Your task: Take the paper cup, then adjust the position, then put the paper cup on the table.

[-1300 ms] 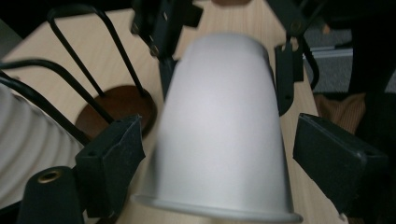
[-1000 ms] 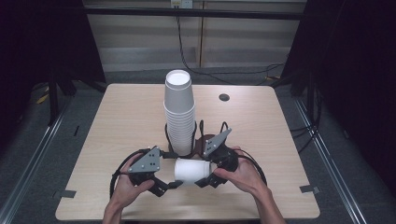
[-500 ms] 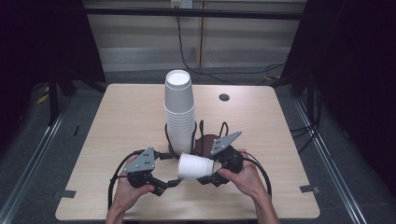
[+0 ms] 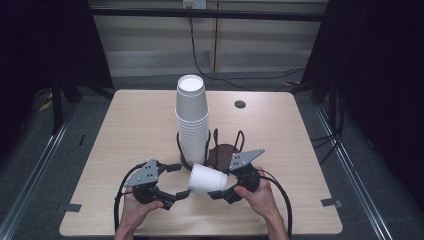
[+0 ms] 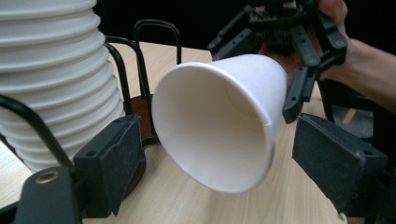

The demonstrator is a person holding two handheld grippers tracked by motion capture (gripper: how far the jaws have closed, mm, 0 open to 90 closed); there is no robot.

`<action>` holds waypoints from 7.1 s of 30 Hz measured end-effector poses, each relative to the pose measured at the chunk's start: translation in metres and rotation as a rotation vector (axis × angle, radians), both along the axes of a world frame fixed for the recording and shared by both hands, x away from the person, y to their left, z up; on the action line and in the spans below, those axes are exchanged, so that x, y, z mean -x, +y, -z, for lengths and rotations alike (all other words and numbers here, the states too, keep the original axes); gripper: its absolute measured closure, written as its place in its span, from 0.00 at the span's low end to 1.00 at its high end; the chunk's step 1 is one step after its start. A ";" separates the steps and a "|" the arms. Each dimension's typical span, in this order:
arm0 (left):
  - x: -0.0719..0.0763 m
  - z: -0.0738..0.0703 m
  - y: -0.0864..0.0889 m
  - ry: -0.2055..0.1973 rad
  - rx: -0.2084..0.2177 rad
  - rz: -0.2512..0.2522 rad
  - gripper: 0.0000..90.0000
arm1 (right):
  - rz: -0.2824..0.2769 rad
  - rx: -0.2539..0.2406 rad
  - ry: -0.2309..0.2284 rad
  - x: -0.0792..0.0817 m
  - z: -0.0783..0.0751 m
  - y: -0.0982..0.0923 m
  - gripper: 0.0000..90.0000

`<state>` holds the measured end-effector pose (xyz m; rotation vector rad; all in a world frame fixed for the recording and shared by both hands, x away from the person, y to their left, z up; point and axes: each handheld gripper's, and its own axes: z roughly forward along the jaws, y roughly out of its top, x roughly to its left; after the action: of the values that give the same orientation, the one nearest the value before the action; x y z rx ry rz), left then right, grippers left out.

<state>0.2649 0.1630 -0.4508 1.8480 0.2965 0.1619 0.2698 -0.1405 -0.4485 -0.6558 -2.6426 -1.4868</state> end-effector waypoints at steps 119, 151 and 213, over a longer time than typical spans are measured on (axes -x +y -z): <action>-0.021 -0.011 0.030 0.107 -0.098 -0.029 0.10 | 0.368 -0.238 -0.302 0.018 0.042 -0.027 0.14; -0.059 -0.038 0.073 0.168 -0.311 -0.228 0.10 | 0.606 -0.359 -0.509 0.034 0.063 -0.034 0.14; -0.139 -0.039 0.059 0.267 -0.821 -0.266 0.07 | 0.611 -0.354 -0.527 0.036 0.063 -0.033 0.14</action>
<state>0.4035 0.2223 -0.4120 2.6440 0.7457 0.2429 0.2333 -0.1737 -0.5120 -1.2537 -2.4909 -2.5239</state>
